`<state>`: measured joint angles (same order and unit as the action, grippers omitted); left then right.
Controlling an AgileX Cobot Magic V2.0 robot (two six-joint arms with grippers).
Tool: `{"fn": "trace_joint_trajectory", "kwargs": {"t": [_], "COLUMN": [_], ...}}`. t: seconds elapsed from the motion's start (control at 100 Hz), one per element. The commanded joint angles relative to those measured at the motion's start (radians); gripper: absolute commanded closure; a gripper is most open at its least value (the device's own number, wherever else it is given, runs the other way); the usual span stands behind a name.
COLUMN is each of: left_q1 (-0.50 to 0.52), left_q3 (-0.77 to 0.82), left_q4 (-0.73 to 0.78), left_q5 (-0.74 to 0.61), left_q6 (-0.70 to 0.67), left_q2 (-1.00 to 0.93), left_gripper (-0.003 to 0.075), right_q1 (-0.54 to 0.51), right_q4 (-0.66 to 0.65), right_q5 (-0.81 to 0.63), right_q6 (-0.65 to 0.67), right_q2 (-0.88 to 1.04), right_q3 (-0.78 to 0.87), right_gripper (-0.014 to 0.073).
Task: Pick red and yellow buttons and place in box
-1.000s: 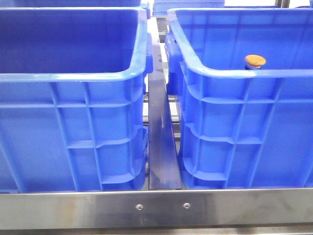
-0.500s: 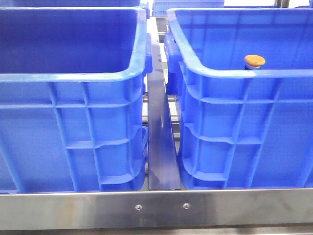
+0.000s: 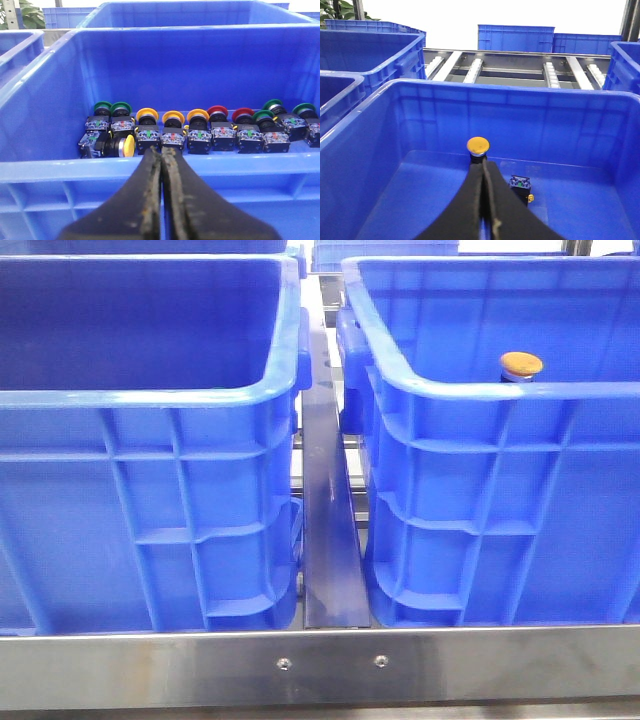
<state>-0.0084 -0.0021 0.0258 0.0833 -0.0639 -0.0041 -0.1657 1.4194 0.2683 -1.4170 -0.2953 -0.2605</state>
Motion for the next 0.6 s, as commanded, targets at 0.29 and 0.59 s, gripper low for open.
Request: {"fn": "trace_joint_trajectory", "kwargs": {"t": [0.29,0.59], "left_q1": [-0.003,-0.003], "left_q3": [0.046,0.046], "left_q4": [0.002,0.002], "left_q5": [-0.090,-0.090], "left_q6": [-0.013,-0.013], "left_q2": [-0.035,-0.035], "left_gripper": [0.0739,0.0739], "right_q1": [0.001,0.027], "right_q4": [0.024,0.024], "right_q5": [0.010,0.020], "right_q6": [-0.003,-0.003], "right_q2": [-0.007,-0.007], "right_q3": [-0.022,-0.022], "right_gripper": [0.0661,0.0661]}}
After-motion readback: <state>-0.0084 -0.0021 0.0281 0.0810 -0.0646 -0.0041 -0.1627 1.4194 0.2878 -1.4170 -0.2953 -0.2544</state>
